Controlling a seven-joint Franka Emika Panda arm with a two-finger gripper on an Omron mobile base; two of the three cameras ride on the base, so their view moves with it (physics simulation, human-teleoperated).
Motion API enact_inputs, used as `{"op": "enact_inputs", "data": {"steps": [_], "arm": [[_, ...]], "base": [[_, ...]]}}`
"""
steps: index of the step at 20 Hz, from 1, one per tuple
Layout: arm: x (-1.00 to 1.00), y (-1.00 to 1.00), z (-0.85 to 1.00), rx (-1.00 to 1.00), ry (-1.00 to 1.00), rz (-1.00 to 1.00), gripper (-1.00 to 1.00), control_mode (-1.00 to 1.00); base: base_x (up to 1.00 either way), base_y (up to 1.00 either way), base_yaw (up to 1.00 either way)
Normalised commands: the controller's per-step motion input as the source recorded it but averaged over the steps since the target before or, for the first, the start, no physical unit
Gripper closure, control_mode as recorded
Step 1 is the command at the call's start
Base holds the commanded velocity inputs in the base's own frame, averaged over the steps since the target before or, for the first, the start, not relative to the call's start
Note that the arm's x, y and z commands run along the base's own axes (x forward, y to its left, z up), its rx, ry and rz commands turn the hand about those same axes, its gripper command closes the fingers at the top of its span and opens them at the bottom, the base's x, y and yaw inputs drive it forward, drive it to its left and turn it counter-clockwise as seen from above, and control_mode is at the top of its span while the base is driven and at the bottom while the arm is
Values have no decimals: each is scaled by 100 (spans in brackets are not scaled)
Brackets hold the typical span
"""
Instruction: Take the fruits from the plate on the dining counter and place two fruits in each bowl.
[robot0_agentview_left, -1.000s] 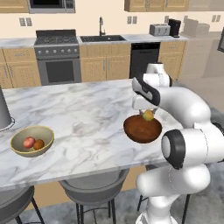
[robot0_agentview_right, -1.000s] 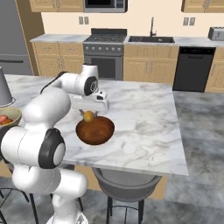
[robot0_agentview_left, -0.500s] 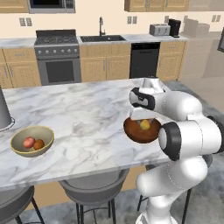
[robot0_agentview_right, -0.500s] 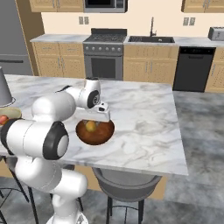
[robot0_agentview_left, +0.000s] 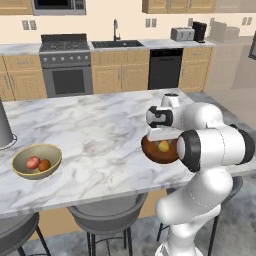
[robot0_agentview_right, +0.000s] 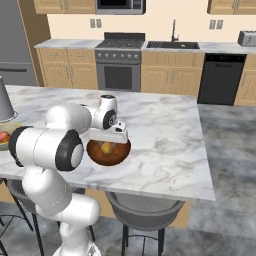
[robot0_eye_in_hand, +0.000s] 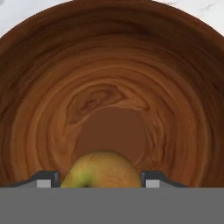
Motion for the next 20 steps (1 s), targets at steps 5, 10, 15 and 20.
{"op": "enact_inputs", "data": {"steps": [5, 10, 15, 20], "arm": [[19, -5, -43, 0, 0, 0, 100, -100], [6, -1, -31, 0, 0, 0, -100, -100], [0, 0, -1, 0, 1, 0, -100, -100], [0, 0, 0, 0, 0, 0, -100, -100]], "base": [[0, 0, 0], [0, 0, 0], [0, 0, 0], [0, 0, 0]]}}
